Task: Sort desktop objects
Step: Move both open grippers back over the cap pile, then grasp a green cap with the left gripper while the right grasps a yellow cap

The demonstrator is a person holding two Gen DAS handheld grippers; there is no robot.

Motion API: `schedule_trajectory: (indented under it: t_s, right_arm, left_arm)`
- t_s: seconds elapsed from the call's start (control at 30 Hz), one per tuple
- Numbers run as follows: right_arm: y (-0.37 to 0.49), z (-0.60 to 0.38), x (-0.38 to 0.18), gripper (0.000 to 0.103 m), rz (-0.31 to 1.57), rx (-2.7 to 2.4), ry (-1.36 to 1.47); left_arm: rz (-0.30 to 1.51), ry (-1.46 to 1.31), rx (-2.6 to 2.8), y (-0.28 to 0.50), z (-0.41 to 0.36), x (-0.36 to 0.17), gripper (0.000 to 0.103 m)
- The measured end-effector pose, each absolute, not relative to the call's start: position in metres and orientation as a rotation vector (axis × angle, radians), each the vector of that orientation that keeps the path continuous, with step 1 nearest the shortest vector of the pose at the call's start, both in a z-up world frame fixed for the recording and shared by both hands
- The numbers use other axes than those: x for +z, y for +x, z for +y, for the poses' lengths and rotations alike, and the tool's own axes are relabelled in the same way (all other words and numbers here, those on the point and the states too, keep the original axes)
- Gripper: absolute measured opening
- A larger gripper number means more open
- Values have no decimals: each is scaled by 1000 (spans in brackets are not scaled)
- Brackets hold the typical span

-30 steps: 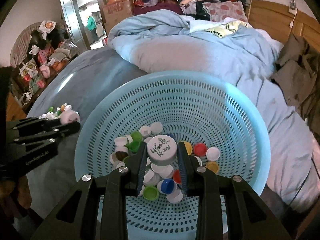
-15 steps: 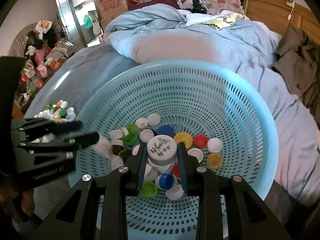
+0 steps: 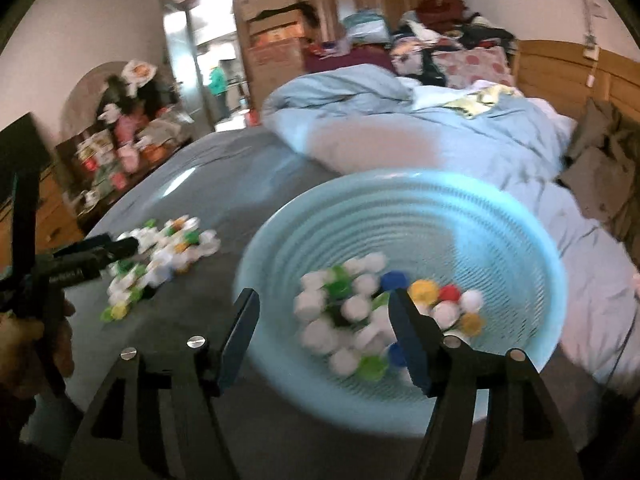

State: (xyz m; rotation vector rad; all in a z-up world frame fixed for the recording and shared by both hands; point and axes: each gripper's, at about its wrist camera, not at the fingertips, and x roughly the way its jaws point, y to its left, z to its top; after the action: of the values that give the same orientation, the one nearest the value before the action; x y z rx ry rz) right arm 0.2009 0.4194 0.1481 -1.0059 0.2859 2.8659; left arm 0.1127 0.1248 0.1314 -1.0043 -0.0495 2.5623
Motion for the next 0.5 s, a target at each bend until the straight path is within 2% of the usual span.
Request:
schedule_trajectory:
  t_s: [0.1,0.23,0.3,0.43,0.5]
  right_arm:
    - [197,397,131,62,283,2891,-1083]
    - [181,370,111,62,236,2906,-1200]
    - [177,356,106,62,215,2915,-1230]
    - [174,329,97,62,149,2929,-1279]
    - [173,321,95,62,126,2929,-1293]
  left_arm:
    - [-33,-1047,2643,124,57,104,91]
    - [-57,-1163,2655,126,10,66,90]
    - [-58,-1175,2658,125,4,55,90]
    - [-14,-1200,2641,120,11,39,78]
    - [-18,-1196,2625,112,15,34,77]
